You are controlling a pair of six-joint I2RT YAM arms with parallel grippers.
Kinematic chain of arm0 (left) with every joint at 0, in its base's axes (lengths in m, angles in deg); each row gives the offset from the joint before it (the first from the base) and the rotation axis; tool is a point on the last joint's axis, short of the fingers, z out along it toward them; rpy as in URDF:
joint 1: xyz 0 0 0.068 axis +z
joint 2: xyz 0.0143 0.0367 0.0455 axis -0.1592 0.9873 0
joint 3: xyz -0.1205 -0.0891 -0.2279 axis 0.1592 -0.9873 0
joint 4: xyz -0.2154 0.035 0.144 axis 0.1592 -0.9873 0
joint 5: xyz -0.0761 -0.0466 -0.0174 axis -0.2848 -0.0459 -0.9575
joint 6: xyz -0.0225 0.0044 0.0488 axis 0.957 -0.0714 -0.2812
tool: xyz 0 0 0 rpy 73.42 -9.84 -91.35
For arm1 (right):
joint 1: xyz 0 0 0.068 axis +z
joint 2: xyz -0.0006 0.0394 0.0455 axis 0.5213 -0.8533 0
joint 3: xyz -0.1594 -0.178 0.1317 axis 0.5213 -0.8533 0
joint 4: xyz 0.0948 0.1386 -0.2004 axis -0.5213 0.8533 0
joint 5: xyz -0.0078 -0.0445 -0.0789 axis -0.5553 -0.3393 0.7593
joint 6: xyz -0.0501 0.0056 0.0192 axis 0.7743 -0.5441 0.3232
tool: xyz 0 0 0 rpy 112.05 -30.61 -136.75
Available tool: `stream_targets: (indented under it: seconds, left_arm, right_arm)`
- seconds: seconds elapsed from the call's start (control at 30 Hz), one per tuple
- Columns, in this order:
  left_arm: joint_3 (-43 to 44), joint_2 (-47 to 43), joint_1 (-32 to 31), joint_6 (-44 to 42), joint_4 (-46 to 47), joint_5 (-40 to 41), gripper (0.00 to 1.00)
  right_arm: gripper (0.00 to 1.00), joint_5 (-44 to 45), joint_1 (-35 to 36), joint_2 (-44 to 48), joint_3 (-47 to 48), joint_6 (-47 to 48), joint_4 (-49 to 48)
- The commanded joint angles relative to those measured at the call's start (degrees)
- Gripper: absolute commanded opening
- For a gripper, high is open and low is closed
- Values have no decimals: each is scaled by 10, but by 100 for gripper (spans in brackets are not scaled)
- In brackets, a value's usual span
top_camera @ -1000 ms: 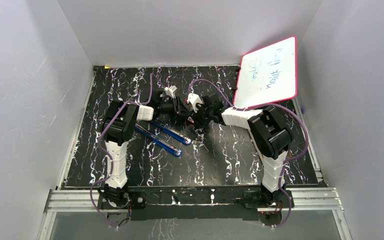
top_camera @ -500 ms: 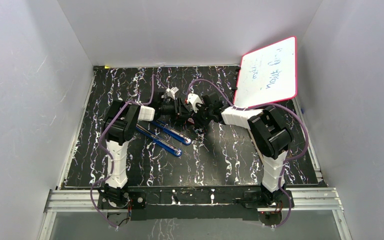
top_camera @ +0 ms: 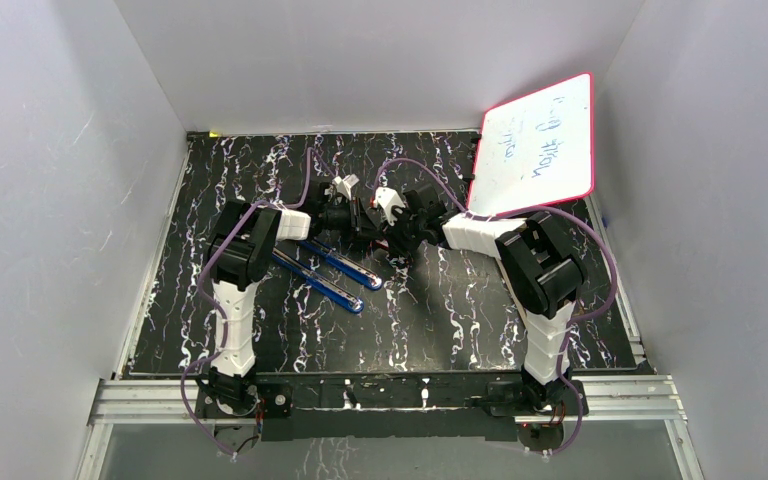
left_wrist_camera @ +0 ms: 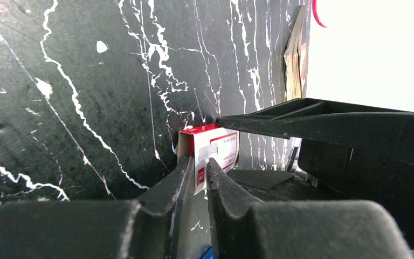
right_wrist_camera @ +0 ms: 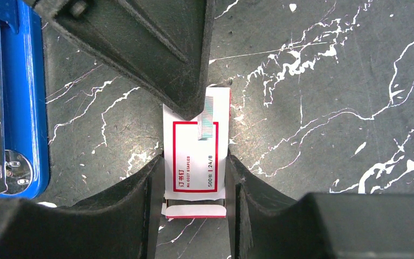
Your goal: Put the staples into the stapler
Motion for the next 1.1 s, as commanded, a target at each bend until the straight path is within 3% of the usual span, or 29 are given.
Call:
stream_targets:
  seconds: [0.0, 0.13, 0.3, 0.43, 1.07]
  left_arm:
    - [8, -6, -5, -6, -23, -23, 9]
    - [5, -9, 3, 1, -14, -23, 0]
    - [-1, -11, 14, 9, -1, -19, 0]
    - [-3, -15, 18, 6, -4, -14, 0]
    - [-1, -22, 30, -5, -18, -4, 0]
  right_arm:
    - [42, 6, 2, -12, -7, 13, 18]
    - [47, 10, 2, -3, -17, 9, 16]
    - [63, 19, 1, 18, -37, 3, 5]
    - [67, 30, -1, 29, -50, -2, 2]
    - [46, 34, -11, 46, -67, 0, 14]
